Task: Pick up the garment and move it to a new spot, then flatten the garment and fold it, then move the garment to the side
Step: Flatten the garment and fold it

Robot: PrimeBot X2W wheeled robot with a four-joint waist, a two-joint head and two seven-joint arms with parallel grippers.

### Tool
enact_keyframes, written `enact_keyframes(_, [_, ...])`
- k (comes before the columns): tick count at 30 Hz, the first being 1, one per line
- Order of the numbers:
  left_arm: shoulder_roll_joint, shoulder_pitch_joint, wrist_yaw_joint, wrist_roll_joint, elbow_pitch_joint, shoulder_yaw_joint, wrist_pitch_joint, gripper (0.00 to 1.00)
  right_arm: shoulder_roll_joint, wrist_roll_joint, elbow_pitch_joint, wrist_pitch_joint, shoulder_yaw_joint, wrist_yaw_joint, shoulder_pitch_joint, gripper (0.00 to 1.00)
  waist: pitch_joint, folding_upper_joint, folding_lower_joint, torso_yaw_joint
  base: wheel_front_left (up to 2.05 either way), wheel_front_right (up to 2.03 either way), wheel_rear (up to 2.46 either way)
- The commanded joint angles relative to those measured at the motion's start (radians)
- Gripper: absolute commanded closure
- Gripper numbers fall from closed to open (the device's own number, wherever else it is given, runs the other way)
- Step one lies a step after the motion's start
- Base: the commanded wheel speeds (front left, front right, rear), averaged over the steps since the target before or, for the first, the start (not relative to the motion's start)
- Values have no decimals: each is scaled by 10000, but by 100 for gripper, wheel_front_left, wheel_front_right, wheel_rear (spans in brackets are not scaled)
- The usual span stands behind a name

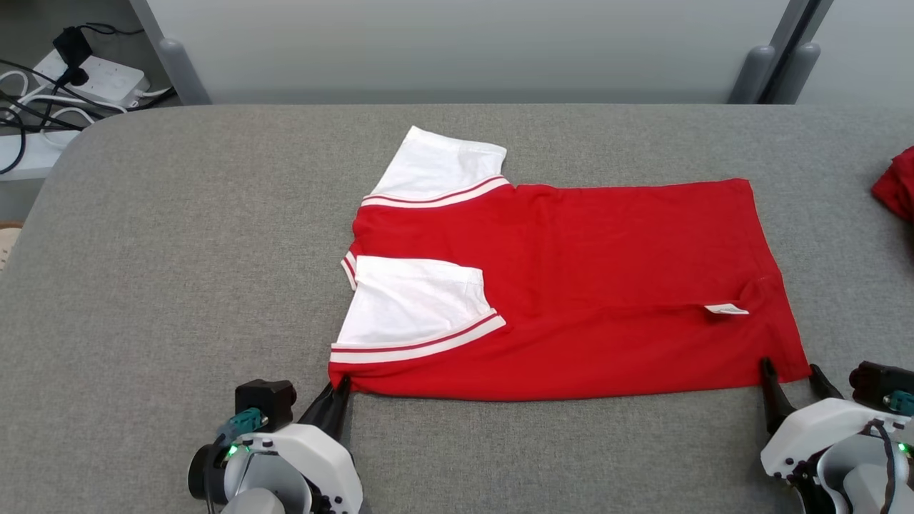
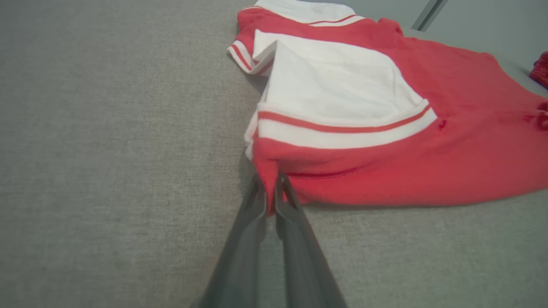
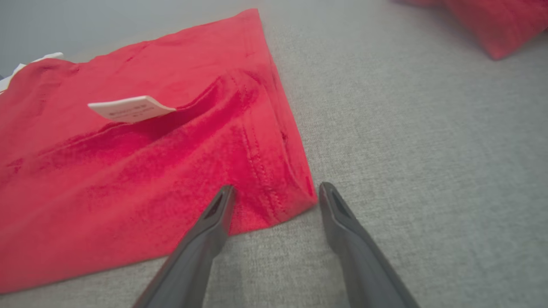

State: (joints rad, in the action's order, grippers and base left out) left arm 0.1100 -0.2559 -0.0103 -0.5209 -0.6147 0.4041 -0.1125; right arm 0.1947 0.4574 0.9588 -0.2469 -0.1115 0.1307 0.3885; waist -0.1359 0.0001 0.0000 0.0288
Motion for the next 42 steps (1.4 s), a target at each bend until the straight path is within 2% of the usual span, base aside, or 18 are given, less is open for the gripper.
enact_keyframes(1, [169, -489, -116, 23, 316, -290, 19, 100, 128, 134, 81, -70, -316, 0, 318, 0, -57, -1, 0, 19, 0, 0, 0])
enact_keyframes(3, [192, -480, -141, 23, 420, -263, 75, 100, 103, 334, 393, -62, -442, 0, 501, 45, -101, -1, 0, 16, 0, 0, 0])
enact_keyframes(6, [240, -445, -165, 15, 540, -228, 153, 100, 93, 564, 777, -52, -681, 0, 725, 93, -122, -1, 0, 1, 0, 0, 0])
enact_keyframes(7, [255, -427, -177, 13, 572, -218, 173, 100, 102, 613, 872, -56, -775, 0, 775, 100, -114, -1, 0, -6, 0, 0, 0])
enact_keyframes(20, [543, 357, -503, -191, 1271, -289, 462, 100, 512, 1236, 751, -141, -1532, 0, 141, 100, 278, -1, 0, -125, 0, 0, 0])
enact_keyframes(33, [1130, 2304, -1475, -439, 3656, -363, 1683, 100, 1114, 1629, -478, -134, -1690, 0, -1116, 100, 436, -1, 0, -329, 0, 0, 0])
enact_keyframes(42, [1517, 3340, -2088, -597, 5247, -432, 2537, 100, 1419, 1968, -1150, 470, -1763, 0, -1727, 100, 359, -1, 0, -285, 0, 0, 0])
